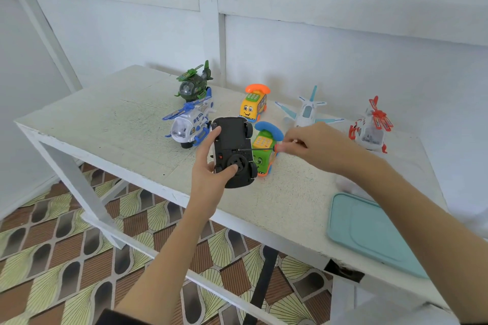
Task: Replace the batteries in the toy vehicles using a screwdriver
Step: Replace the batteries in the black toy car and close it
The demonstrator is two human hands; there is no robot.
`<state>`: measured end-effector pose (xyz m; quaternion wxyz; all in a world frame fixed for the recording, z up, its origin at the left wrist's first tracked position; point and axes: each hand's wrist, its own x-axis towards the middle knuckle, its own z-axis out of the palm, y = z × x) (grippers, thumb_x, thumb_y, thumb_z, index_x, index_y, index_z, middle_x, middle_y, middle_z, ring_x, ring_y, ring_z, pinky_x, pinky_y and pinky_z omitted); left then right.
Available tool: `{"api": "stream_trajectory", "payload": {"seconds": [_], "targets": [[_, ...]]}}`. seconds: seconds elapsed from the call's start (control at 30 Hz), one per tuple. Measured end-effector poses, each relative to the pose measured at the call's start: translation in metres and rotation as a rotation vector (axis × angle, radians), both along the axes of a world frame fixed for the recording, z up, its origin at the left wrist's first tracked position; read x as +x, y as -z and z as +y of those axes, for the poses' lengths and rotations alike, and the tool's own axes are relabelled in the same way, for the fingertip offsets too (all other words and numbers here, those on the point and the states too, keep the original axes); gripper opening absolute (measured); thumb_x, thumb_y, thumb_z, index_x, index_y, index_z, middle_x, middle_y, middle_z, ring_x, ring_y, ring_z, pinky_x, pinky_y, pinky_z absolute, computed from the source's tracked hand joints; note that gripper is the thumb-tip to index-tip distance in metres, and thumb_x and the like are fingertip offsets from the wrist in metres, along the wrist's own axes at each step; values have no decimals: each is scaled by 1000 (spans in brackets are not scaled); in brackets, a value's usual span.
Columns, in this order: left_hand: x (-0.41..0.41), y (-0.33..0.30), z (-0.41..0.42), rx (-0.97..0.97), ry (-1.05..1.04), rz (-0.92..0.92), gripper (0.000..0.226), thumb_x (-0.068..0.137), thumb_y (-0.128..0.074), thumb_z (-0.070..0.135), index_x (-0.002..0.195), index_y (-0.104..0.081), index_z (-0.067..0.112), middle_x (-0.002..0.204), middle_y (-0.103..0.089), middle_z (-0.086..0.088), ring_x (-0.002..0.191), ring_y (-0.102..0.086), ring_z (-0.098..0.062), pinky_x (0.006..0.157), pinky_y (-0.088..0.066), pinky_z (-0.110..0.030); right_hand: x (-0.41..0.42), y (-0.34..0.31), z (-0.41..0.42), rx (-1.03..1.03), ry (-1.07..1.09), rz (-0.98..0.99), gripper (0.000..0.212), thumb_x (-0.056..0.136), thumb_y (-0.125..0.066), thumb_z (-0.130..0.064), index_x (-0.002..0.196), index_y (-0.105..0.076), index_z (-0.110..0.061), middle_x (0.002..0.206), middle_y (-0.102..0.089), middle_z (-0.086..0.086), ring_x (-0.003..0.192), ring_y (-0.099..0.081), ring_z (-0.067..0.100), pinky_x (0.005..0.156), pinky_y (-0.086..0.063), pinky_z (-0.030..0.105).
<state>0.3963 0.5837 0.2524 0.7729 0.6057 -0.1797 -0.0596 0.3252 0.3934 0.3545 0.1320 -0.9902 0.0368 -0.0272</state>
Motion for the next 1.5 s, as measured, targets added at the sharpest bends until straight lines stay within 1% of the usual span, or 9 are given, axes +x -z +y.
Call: {"api": "stream_trajectory", "payload": {"seconds": [0.13, 0.27, 0.4, 0.67, 0.83, 1.07, 1.13, 1.27, 1.5], "targets": [[2, -4, -1, 6, 0, -11, 79, 81, -56, -22, 136, -47, 33, 110, -64, 34, 90, -69, -23, 79, -60, -36, -4, 20, -9, -112, -34, -21, 16, 94, -47, -40, 91, -56, -27, 68, -43, -17, 74, -46, 11, 56, -32, 22], [7, -4, 3, 21, -36, -3, 79, 80, -56, -23, 137, -48, 32, 110, -61, 39, 87, -70, -19, 71, -58, -28, -12, 43, -29, 108, 60, -206, 14, 92, -55, -26, 97, -63, -17, 74, -50, -16, 76, -49, 13, 66, -38, 29], [9, -3, 8, 32, -60, -15, 78, 81, -54, -24, 137, -45, 29, 100, -61, 44, 84, -71, -8, 69, -56, -22, -19, 74, -54, 164, 60, -169, 11, 82, -69, -16, 92, -70, -13, 82, -55, -6, 84, -50, 16, 70, -35, 24], [7, -2, 1, 26, -38, -27, 79, 80, -57, -22, 127, -51, 41, 129, -52, 24, 88, -71, -14, 69, -56, -24, -20, 129, -63, 101, 100, -20, 21, 78, -72, -23, 98, -73, -18, 97, -59, 4, 96, -47, 24, 78, -32, 27], [10, -5, -2, 23, -7, -17, 79, 80, -55, -25, 128, -51, 38, 115, -57, 37, 85, -71, -13, 67, -56, -23, -18, 136, -63, 46, 110, 86, 21, 83, -68, -29, 103, -70, -24, 103, -56, -2, 101, -43, 18, 84, -38, 31], [9, -8, -4, 19, 13, -31, 78, 80, -55, -25, 126, -50, 38, 123, -53, 28, 86, -72, -9, 68, -56, -21, -13, 130, -69, 55, 72, 141, 30, 80, -71, -29, 108, -65, -23, 101, -53, -3, 95, -39, 14, 88, -39, 35], [12, -8, -4, 18, 26, -30, 78, 82, -55, -24, 130, -48, 36, 113, -59, 38, 88, -72, -9, 68, -56, -21, -10, 120, -70, 87, 53, 86, 32, 79, -72, -27, 109, -65, -22, 97, -51, -4, 94, -40, 15, 88, -39, 33], [21, -16, -6, 8, 39, -55, 78, 83, -55, -22, 136, -44, 35, 114, -60, 38, 98, -71, -18, 74, -57, -26, 4, 82, -60, 230, -13, -132, 20, 79, -72, -19, 98, -68, -21, 89, -57, -3, 86, -51, 16, 73, -34, 7], [42, -39, -6, -34, -3, -131, 79, 85, -54, -22, 138, -40, 36, 129, -56, 25, 97, -70, -8, 76, -56, -24, 61, 19, -11, 562, -198, -409, 20, 86, -63, -9, 104, -66, -16, 96, -58, 3, 81, -56, 14, 68, -43, 14]]}}
